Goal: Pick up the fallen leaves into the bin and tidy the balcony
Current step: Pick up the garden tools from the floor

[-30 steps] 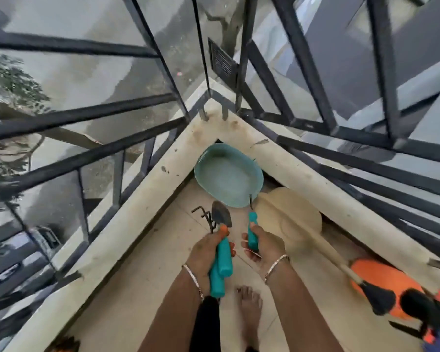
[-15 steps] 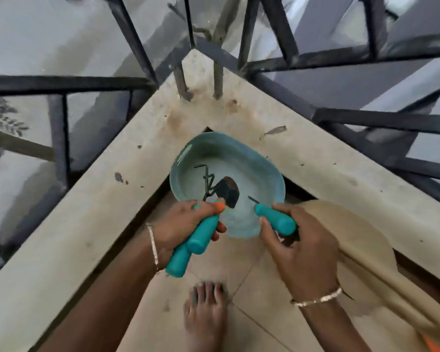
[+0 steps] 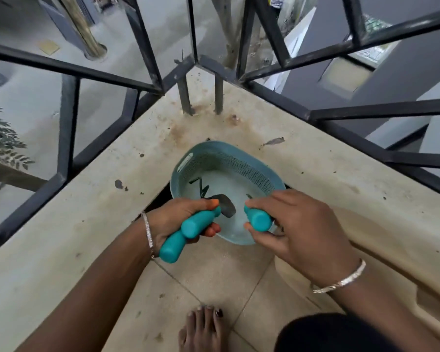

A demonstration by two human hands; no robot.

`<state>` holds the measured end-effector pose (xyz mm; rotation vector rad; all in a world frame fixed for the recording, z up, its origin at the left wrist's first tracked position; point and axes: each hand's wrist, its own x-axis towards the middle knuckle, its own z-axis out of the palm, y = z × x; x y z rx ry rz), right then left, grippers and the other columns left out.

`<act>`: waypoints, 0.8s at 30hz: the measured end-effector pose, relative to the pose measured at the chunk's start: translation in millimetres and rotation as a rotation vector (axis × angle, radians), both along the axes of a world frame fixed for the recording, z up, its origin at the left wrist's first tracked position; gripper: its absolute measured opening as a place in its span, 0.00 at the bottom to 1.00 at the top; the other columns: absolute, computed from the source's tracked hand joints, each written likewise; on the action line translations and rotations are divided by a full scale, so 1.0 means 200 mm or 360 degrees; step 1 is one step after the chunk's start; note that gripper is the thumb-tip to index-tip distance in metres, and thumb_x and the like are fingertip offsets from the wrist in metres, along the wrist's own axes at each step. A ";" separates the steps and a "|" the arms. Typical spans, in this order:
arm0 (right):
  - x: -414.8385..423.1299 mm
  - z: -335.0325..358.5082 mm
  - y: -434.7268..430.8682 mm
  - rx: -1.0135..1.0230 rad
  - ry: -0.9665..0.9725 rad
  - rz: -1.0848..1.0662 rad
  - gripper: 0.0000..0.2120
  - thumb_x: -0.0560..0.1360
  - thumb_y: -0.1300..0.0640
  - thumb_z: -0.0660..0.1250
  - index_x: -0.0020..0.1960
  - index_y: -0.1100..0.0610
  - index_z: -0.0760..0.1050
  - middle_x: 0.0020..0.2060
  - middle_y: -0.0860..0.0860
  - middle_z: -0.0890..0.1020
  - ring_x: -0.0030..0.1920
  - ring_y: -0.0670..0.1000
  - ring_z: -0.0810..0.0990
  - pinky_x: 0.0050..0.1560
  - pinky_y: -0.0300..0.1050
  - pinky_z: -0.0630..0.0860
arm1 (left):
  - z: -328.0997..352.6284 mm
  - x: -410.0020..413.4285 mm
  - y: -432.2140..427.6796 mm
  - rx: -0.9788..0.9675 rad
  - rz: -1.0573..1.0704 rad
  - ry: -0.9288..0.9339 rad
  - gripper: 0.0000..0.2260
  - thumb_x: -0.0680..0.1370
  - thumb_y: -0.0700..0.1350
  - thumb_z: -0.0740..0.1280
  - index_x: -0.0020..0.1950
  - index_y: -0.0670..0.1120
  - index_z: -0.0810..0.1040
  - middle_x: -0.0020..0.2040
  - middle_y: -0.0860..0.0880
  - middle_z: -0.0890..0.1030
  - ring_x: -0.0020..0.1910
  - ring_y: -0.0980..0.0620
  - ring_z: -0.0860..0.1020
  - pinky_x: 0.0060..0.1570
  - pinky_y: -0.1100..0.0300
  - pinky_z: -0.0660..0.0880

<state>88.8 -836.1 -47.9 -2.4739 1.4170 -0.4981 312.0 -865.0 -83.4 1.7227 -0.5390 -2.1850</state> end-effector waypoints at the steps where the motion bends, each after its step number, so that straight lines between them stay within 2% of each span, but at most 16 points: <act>1: 0.01 -0.02 0.01 -0.0041 0.0088 0.0044 0.20 0.64 0.49 0.80 0.53 0.52 0.82 0.41 0.47 0.82 0.42 0.50 0.81 0.35 0.47 0.80 | -0.01 -0.01 0.01 -0.0022 0.0007 -0.0014 0.16 0.78 0.48 0.67 0.61 0.39 0.74 0.36 0.40 0.82 0.25 0.52 0.79 0.19 0.67 0.70; 4: 0.04 -0.09 0.04 -0.0204 0.0247 0.0165 0.17 0.63 0.47 0.75 0.50 0.53 0.82 0.39 0.48 0.81 0.40 0.52 0.80 0.31 0.44 0.77 | -0.05 -0.03 0.02 -0.0118 -0.0003 -0.0033 0.14 0.80 0.48 0.65 0.59 0.39 0.75 0.37 0.40 0.83 0.26 0.52 0.80 0.19 0.68 0.69; 8: 0.04 -0.20 0.11 -0.0275 0.0373 0.0269 0.17 0.64 0.47 0.74 0.50 0.54 0.81 0.39 0.48 0.80 0.40 0.51 0.78 0.35 0.45 0.74 | -0.08 -0.04 0.05 -0.0200 -0.0058 -0.0038 0.16 0.81 0.48 0.64 0.62 0.38 0.73 0.40 0.39 0.83 0.27 0.51 0.81 0.19 0.68 0.69; 13: 0.06 -0.25 0.18 -0.0290 0.0308 0.0241 0.12 0.74 0.48 0.65 0.51 0.54 0.79 0.42 0.49 0.79 0.41 0.51 0.76 0.39 0.47 0.72 | -0.09 -0.06 0.07 -0.0229 -0.0031 -0.0078 0.13 0.80 0.47 0.65 0.60 0.40 0.74 0.42 0.38 0.84 0.27 0.51 0.81 0.19 0.67 0.70; 18: 0.04 -0.28 0.20 -0.0253 0.0188 0.0215 0.13 0.75 0.45 0.68 0.52 0.54 0.79 0.42 0.49 0.77 0.41 0.51 0.74 0.40 0.47 0.70 | -0.10 -0.10 0.13 -0.0296 0.0122 -0.0127 0.12 0.80 0.46 0.66 0.60 0.43 0.67 0.42 0.37 0.84 0.26 0.48 0.80 0.19 0.66 0.70; 21: 0.03 -0.27 0.21 -0.0119 0.0167 0.0176 0.16 0.74 0.41 0.69 0.53 0.52 0.78 0.43 0.48 0.77 0.42 0.50 0.74 0.41 0.47 0.71 | -0.11 -0.13 0.16 -0.0316 0.0247 -0.0095 0.15 0.80 0.43 0.65 0.63 0.45 0.63 0.42 0.36 0.84 0.25 0.44 0.79 0.22 0.61 0.75; 24: 0.00 -0.26 0.21 0.0034 0.0112 0.0159 0.23 0.71 0.37 0.68 0.57 0.52 0.76 0.47 0.46 0.77 0.45 0.49 0.74 0.44 0.46 0.71 | -0.15 -0.13 0.19 -0.0382 0.0266 -0.0135 0.16 0.81 0.42 0.64 0.65 0.45 0.62 0.40 0.38 0.84 0.35 0.38 0.81 0.32 0.49 0.80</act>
